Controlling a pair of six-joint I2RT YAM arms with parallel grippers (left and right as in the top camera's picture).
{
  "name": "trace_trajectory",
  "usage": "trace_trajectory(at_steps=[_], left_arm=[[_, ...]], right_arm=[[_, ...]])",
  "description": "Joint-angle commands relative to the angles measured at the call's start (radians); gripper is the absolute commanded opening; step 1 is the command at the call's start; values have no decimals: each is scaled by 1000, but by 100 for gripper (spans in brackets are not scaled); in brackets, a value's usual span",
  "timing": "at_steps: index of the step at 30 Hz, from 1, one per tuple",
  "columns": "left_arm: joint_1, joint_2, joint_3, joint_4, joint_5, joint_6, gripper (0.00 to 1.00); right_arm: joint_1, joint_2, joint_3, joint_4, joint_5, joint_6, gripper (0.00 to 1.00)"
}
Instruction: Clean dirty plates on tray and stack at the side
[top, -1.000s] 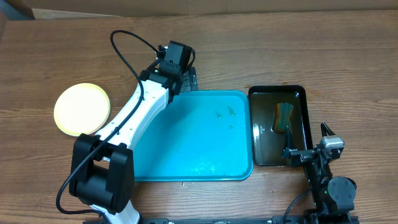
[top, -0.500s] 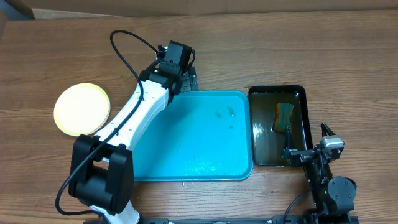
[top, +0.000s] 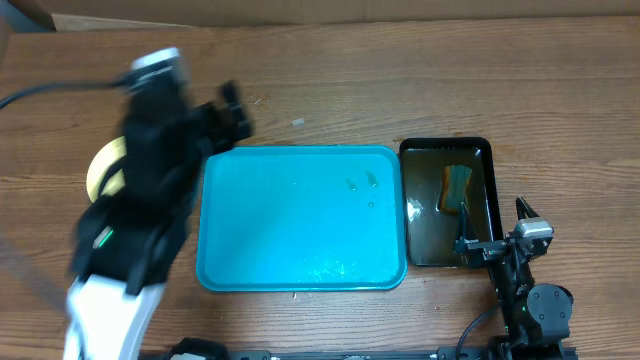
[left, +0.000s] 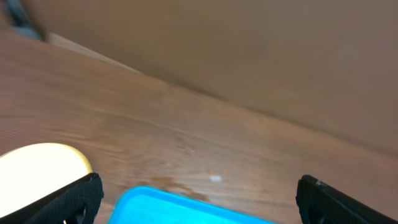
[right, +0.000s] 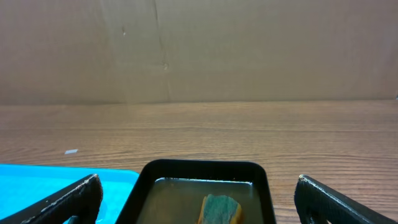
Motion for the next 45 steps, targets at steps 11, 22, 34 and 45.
trace_trajectory(at_steps=[11, 22, 34, 45], left_arm=[[289, -507, -458, -68, 127, 11, 100], [301, -946, -1022, 683, 130, -34, 99], [301, -1112, -1273, 1063, 121, -34, 100], [301, -1112, -1352, 905, 115, 6, 100]], right_arm=[[3, -12, -11, 6, 9, -7, 100], [3, -12, -11, 6, 9, -7, 100], [3, -11, -11, 6, 9, -7, 100], [3, -11, -11, 6, 9, -7, 100]])
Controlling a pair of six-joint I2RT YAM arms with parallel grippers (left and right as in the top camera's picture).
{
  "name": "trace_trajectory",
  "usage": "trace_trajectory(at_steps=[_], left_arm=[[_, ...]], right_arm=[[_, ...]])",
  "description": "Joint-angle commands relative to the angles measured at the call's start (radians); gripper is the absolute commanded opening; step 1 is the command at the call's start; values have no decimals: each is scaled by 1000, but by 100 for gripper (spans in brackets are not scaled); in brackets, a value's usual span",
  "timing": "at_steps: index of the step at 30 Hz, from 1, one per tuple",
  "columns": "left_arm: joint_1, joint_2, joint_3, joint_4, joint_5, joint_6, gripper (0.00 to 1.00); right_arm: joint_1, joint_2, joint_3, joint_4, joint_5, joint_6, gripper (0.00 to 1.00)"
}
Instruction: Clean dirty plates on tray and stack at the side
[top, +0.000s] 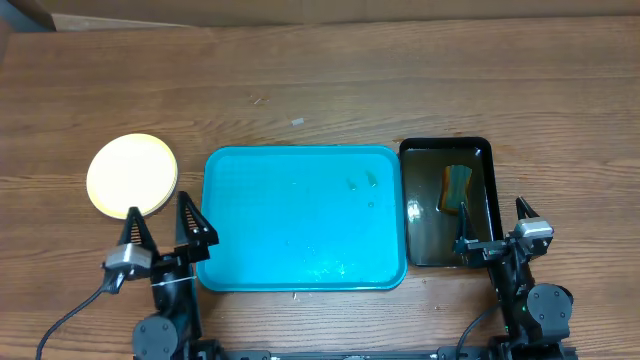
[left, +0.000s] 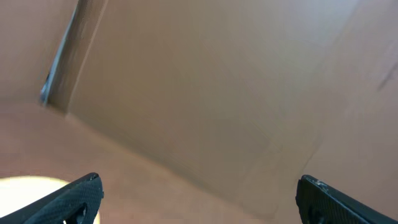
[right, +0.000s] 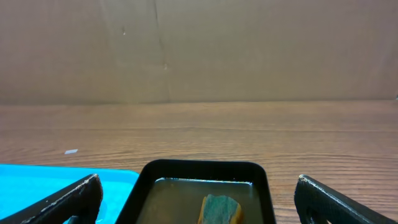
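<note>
A pale yellow plate stack (top: 132, 176) rests on the table left of the blue tray (top: 302, 218), which holds no plates, only small specks. My left gripper (top: 165, 228) is open at the tray's near left corner, nothing between its fingers; its wrist view shows a sliver of plate (left: 25, 182) and blurred cardboard. Open too, my right gripper (top: 493, 221) sits at the near edge of the black tub (top: 446, 203), where a yellow-green sponge (right: 221, 210) lies in brownish water.
A cardboard wall (right: 199, 50) stands along the far side of the wooden table (top: 330, 90). A small white scrap (top: 297, 123) lies on the wood beyond the tray.
My left arm was raised over the plates and the tray's left end; it is now drawn back low at the near left corner. The plate stack is now uncovered. My right arm is unchanged.
</note>
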Motion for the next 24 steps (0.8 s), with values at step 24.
trace_trajectory(at_steps=[24], left_arm=[[-43, -13, -49, -262, 116, 389, 100]], right_arm=[[3, -11, -11, 6, 9, -6, 100]])
